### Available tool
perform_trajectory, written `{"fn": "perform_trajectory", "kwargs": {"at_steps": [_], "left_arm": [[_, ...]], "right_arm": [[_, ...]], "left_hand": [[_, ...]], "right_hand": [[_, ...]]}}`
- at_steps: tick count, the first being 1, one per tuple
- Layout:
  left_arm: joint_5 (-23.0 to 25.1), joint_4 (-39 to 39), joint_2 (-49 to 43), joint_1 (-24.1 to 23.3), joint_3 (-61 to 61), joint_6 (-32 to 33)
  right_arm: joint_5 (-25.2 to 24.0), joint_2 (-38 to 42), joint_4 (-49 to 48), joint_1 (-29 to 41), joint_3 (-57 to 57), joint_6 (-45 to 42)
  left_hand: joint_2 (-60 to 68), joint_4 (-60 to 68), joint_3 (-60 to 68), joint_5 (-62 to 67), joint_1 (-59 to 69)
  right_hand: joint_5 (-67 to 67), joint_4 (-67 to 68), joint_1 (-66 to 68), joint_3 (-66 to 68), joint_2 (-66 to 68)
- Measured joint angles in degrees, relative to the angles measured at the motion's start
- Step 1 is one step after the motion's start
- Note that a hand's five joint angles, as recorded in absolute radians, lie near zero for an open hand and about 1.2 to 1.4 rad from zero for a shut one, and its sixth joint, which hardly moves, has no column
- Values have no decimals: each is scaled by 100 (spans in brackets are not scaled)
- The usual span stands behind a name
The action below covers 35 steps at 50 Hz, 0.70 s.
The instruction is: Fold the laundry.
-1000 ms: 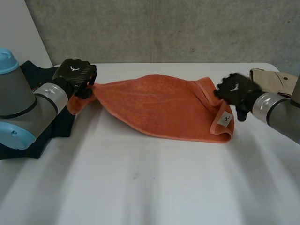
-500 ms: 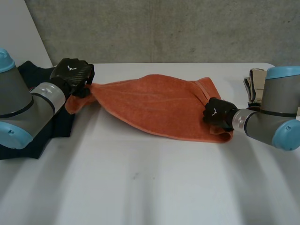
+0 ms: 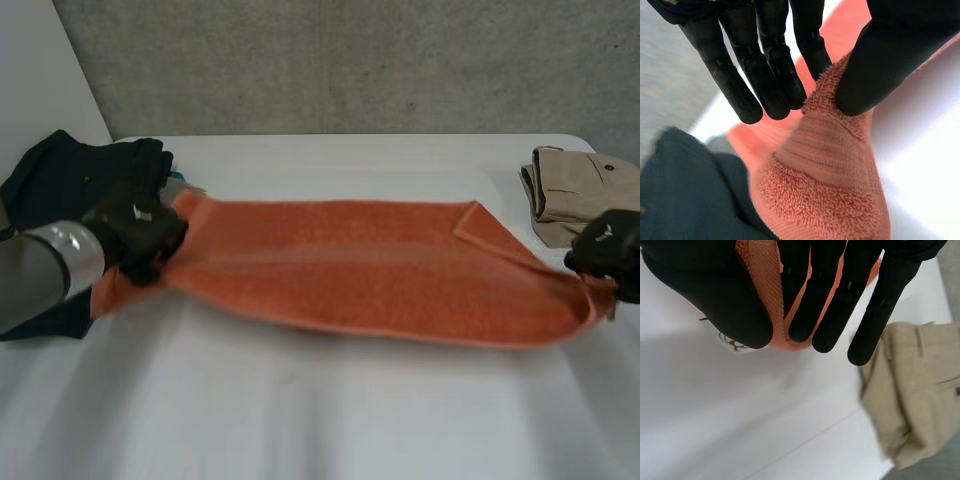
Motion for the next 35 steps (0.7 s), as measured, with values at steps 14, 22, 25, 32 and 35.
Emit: {"fn": "perform_trajectory", "kwargs": {"at_steps": [14,22,25,32,35], "left_arm": [[-25,-852,-806,-283,1674,443],[-566,198,-1823,-563,4321,-544],[-676,840,-1939,-577,5257,-1126],[-900,2282,-1881,-540,6213,-2411],[-1021,2502,-1877,-508,6217,-2714]], "right_arm": [[48,549,-678,299,-700,1026],[605,1072,-2314,939,-2697,3196],[872,1017,-3349,1069,-3247,4232],[1379,462,-5998,1132,-3069,5803],[1428,243,-6739,1134,-2646,5939]], "left_hand": [[0,1,2,0,0],[1,3,4,0,0],[2,5,4,0,0],[2,6,4,0,0],[2,13,4,0,0]], "right_hand": [[7,1,0,1,0],[12,1,0,22,0],[13,1,0,22,0],[38,3,0,22,0],[41,4,0,22,0]]}}
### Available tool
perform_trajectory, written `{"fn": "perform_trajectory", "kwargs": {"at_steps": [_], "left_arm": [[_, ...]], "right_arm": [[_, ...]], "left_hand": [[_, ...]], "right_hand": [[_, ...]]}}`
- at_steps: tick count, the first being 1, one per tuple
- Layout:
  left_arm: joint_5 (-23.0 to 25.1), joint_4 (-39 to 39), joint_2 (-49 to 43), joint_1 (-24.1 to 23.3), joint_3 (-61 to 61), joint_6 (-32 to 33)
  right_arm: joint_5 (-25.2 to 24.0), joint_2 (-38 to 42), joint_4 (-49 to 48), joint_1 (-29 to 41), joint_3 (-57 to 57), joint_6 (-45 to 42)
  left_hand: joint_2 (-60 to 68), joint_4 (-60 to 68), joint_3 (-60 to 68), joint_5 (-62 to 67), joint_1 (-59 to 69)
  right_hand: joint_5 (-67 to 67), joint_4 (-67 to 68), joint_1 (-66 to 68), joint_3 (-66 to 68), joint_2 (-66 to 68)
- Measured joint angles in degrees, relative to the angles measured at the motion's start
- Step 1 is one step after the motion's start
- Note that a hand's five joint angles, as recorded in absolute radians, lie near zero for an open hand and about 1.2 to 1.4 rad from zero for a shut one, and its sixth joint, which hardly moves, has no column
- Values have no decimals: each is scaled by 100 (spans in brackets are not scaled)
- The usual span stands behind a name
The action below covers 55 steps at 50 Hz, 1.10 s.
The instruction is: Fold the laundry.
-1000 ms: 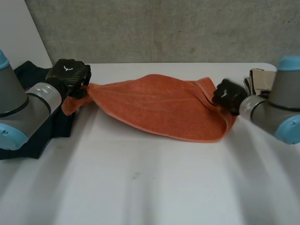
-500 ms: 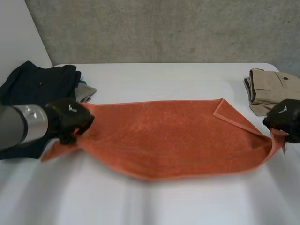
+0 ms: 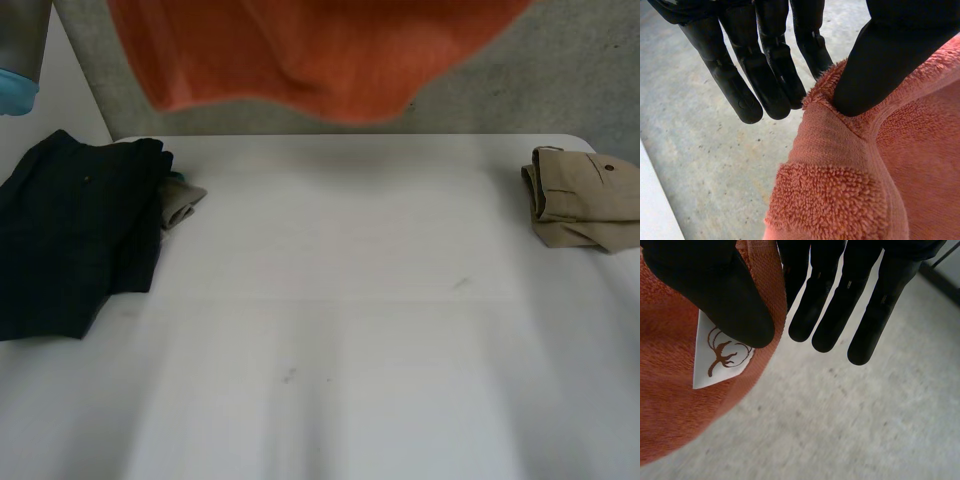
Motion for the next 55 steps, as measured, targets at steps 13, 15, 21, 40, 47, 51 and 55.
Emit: {"fn": "perform_trajectory", "kwargs": {"at_steps": [13,15,21,40,47,51,55], "left_arm": [[121,79,-173,149,-1766,-82],[294,156,-226,153,-2168,-29],[727,284,-508,160,-3095,331],[941,-2244,692,127,-5108,2404],[1004,-3653,2010,113,-4968,2680],[1053,-3846,2672,97,-4552,2442],[1064,-3757,2981,103,-4053,1995]], "right_arm": [[-514,275,268,6,1082,-356],[-607,499,537,3,1211,-508],[-747,1115,1125,-45,1586,-1013],[-1577,-6,2954,-1049,3463,-3326],[-1952,-1333,4250,-1494,3231,-3897],[-2093,-1721,4348,-1541,2834,-3367],[-2178,-1877,4235,-1575,2484,-2606]], "left_hand": [[3,6,0,0,0],[4,6,0,0,0],[4,7,0,0,0],[4,7,0,0,0],[4,7,0,0,0],[4,8,0,0,0],[4,8,0,0,0]], "right_hand": [[-2,12,0,0,0],[0,12,0,0,0],[-2,14,0,0,0],[-2,14,0,0,0],[-1,15,0,1,0],[-2,15,0,1,0],[21,15,0,1,0]]}}
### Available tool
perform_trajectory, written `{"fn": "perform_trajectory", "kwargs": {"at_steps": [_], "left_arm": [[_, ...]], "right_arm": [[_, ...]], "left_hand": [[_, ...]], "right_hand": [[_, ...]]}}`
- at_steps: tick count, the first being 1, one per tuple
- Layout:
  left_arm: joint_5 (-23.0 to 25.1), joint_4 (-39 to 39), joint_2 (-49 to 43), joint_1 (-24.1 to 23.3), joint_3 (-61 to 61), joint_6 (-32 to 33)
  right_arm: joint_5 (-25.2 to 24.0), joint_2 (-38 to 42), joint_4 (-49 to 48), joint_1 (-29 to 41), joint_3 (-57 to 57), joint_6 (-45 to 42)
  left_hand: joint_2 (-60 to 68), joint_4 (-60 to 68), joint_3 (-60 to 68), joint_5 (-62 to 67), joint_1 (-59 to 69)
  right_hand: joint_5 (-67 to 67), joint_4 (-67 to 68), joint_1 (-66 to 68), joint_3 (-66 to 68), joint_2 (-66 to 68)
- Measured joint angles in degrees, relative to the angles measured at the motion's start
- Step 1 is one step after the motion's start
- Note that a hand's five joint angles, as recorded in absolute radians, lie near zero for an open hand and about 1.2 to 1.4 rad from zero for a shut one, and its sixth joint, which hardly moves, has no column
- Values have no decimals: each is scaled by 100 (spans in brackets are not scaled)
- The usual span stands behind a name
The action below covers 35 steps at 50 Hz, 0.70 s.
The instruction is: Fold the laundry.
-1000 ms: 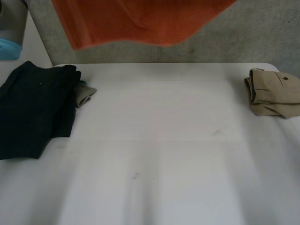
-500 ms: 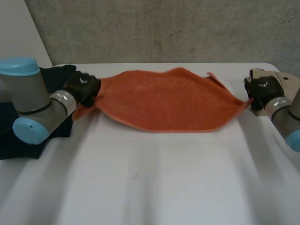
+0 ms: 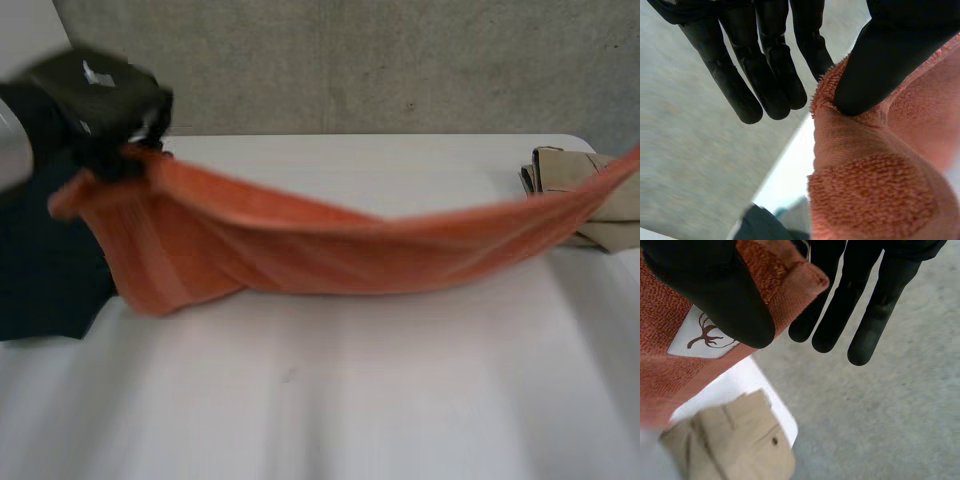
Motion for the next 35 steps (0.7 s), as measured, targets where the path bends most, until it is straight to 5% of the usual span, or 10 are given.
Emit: {"fn": "perform_trajectory", "kwargs": {"at_steps": [8,20,29,35], "left_arm": [[-188,134,-858,-33,570,-271],[-444,834,-3014,-152,2457,-153],[-463,3168,-3096,-122,4098,-1543],[-467,3927,-2787,-107,4046,-2178]], "right_arm": [[23,522,-165,116,-165,321],[1127,2327,-831,983,-1584,264],[1996,2814,-3182,1277,-3057,2498],[2104,2533,-4311,1351,-2923,3380]], "left_hand": [[0,0,0,0,0],[0,1,1,0,0],[0,1,1,0,0],[0,1,1,0,0]], "right_hand": [[4,0,0,0,0],[3,1,0,0,0],[4,1,0,0,0],[4,1,0,0,0]]}}
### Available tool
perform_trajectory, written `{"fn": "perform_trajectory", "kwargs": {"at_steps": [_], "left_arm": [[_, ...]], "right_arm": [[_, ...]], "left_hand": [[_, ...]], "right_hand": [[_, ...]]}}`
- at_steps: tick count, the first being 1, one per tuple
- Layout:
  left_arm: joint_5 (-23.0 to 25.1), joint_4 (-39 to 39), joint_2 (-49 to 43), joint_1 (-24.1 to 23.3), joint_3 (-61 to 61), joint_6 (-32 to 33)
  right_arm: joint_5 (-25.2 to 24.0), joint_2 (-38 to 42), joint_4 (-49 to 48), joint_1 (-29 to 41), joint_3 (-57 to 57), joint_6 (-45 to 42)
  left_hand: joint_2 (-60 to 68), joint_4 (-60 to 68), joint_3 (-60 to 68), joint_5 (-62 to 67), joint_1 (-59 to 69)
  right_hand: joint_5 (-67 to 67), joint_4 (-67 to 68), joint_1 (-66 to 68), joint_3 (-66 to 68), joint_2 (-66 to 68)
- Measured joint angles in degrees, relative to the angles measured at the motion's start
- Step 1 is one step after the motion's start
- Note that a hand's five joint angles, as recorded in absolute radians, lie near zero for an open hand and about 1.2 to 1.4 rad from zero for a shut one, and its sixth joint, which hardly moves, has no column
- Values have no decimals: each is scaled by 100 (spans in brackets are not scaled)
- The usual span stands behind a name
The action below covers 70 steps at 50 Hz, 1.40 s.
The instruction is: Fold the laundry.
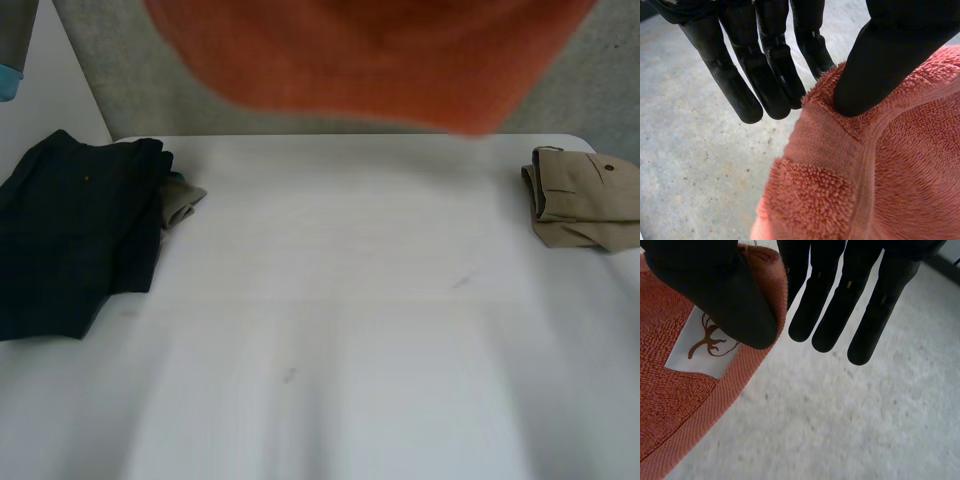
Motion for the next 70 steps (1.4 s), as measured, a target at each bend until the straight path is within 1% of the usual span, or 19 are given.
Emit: {"fn": "perform_trajectory", "kwargs": {"at_steps": [4,10,15,19,27,30,33,36,37,42,46,50,52,57,61,62,64,67,70], "left_arm": [[-17,1,41,41,-332,-156],[-11,-158,-156,119,-1068,-92],[19,-216,-504,156,-1828,171],[39,-225,-879,157,-2400,538],[44,-445,-1261,159,-3094,1256],[31,-842,-1165,165,-3382,1580],[27,-1360,-935,171,-3679,1878],[32,-2033,-526,184,-4106,2212],[32,-2136,-454,186,-4177,2260],[15,-3236,368,204,-4996,2709],[-7,-4125,865,206,-5477,2979],[-11,-4780,1079,191,-5644,3151],[-14,-4911,1094,178,-5620,3190],[-44,-4892,927,103,-5228,3197],[-129,-4672,422,-63,-4347,2995],[-143,-4653,338,-92,-4204,2952],[-211,-4610,11,-197,-3653,2781],[-354,-4593,-446,-321,-2906,2580],[-550,-4601,-891,-407,-2219,2442]], "right_arm": [[-83,-179,-168,31,313,70],[-253,-191,-13,5,762,-63],[-588,84,451,-63,1222,-321],[-885,441,911,-121,1649,-669],[-1086,852,1470,-260,2377,-1481],[-1121,816,1703,-336,2695,-1896],[-1188,616,1999,-439,3018,-2342],[-1346,189,2470,-612,3373,-2868],[-1370,128,2538,-637,3414,-2935],[-1762,-766,3715,-1056,3973,-4068],[-2020,-1390,4830,-1513,4436,-5366],[-2176,-1696,5513,-1839,4724,-6442],[-2214,-1731,5611,-1894,4769,-6651],[-2253,-1587,5383,-1821,4675,-6423],[-2167,-1045,4521,-1454,4165,-5213],[-2135,-970,4416,-1399,4085,-5062],[-1967,-684,4057,-1189,3771,-4544],[-1664,-301,3690,-927,3337,-4050],[-1345,70,3447,-710,2912,-3771]], "left_hand": [[0,0,0,0,0],[0,0,0,0,0],[0,0,0,0,0],[0,0,0,0,0],[1,0,0,0,0],[0,0,0,0,0],[0,0,0,0,0],[0,0,0,0,0],[0,0,0,0,0],[0,0,0,0,0],[1,0,0,0,0],[0,0,0,0,0],[0,0,0,0,0],[0,0,0,0,0],[1,0,0,0,0],[0,0,0,0,0],[0,0,0,0,0],[1,0,0,0,0],[0,0,0,0,0]], "right_hand": [[0,0,0,0,0],[0,0,0,0,0],[0,0,0,0,0],[0,0,0,0,0],[0,0,0,0,0],[0,0,0,0,0],[0,1,0,0,0],[0,1,0,0,0],[0,0,0,0,0],[0,1,0,0,0],[0,1,0,0,0],[0,1,0,0,0],[0,1,0,0,0],[0,0,0,0,0],[0,0,0,0,0],[0,1,0,0,0],[0,1,0,0,0],[0,1,0,0,0],[0,1,0,0,0]]}}
